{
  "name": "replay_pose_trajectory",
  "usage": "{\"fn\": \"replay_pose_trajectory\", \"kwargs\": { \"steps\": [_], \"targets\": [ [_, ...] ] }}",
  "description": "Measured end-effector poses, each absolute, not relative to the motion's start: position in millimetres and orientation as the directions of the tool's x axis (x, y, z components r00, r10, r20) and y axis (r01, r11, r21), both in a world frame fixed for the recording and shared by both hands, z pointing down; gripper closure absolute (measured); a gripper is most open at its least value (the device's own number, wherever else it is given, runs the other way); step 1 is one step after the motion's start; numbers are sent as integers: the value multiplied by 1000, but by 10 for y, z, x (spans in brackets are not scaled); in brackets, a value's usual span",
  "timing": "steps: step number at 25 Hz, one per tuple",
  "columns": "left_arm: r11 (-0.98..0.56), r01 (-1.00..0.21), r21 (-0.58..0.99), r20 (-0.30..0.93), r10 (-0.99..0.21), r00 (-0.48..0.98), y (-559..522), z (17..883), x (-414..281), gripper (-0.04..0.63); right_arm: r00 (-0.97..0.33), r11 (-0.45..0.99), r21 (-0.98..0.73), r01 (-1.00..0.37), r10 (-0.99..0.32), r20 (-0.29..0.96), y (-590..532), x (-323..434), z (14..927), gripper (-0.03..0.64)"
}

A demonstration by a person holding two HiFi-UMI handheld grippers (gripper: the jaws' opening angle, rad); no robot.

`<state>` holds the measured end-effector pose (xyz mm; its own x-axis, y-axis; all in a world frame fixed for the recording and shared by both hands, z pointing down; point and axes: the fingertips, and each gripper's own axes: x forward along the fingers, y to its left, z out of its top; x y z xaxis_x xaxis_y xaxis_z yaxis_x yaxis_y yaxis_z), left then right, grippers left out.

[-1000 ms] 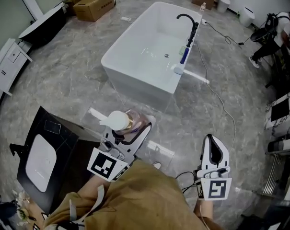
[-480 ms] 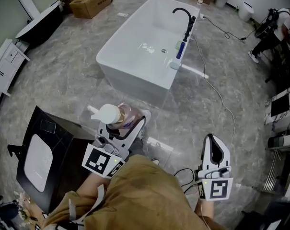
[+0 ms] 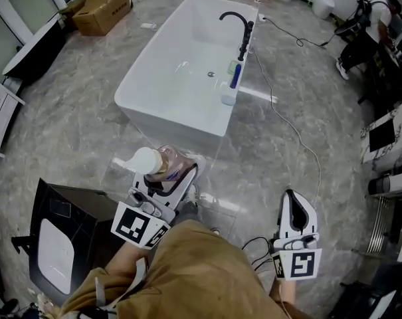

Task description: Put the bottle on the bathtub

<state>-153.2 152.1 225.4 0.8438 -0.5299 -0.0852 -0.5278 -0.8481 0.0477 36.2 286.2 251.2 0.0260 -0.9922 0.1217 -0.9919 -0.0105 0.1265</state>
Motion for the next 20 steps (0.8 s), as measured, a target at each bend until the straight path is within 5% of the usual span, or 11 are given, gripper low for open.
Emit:
{"fn": "replay_pose_trajectory", "kwargs": {
  "steps": [20],
  "targets": [
    [-903,-422,85,-92,-429,899,-496,2329,-1417,360,80,-47,190,-981,-983,168,870,180,2370,611]
  ]
}}
